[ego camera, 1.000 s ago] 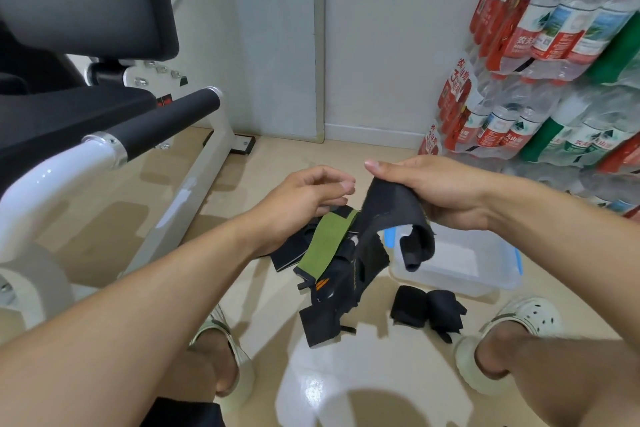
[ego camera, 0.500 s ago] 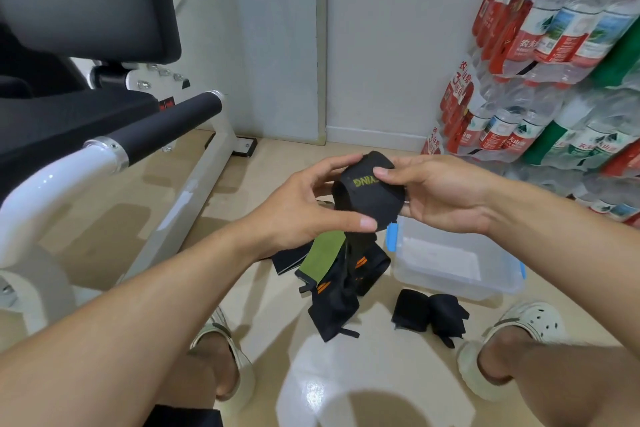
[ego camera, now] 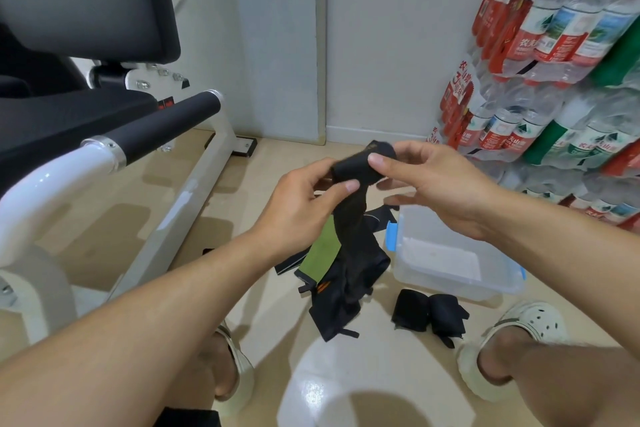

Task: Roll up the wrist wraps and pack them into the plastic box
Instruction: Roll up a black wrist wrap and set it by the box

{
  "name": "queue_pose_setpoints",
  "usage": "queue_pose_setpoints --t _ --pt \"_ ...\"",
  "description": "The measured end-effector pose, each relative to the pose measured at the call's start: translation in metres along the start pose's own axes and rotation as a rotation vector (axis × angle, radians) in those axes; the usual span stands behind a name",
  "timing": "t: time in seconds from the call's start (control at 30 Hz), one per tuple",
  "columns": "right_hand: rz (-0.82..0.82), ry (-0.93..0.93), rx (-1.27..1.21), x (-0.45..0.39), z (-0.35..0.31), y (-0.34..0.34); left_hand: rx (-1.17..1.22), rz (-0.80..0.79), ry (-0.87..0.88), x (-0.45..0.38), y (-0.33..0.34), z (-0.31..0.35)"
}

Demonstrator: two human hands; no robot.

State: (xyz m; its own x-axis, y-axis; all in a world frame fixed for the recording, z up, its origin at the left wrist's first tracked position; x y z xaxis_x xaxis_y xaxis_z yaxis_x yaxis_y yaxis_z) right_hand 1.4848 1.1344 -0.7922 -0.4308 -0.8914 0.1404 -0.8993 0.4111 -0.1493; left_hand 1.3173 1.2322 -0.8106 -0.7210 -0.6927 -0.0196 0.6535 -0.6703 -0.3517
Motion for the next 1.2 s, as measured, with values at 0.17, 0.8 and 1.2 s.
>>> queue_pose_setpoints --t 0.17,0.8,1.2 --pt "0.027 -0.270 0.275 -0.001 -0.010 -0.007 0.183 -0.083 -0.081 0.000 0.009 0.001" --pt "0.056 -0.573 0.374 0.004 -0.012 -0.001 0.422 -0.210 -0.346 0.003 0.021 0.008" --pt "-0.162 -0.429 0.181 0.000 -0.008 0.002 0.577 -0.234 -0.326 0.001 0.008 0.009"
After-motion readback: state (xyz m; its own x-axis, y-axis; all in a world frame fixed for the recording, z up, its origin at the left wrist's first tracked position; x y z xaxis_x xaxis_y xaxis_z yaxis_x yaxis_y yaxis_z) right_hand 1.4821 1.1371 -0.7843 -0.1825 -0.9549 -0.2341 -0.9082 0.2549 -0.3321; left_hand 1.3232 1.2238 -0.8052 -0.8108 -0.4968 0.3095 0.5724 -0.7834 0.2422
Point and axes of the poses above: each hand's wrist, its own x-axis away from the middle knuckle, its own y-axis out of the palm, z = x × y, the point moved 3 cm from there along -x, towards the middle knuckle, and after that the axes turned 6 degrees about -y, right-handed, at the moved point
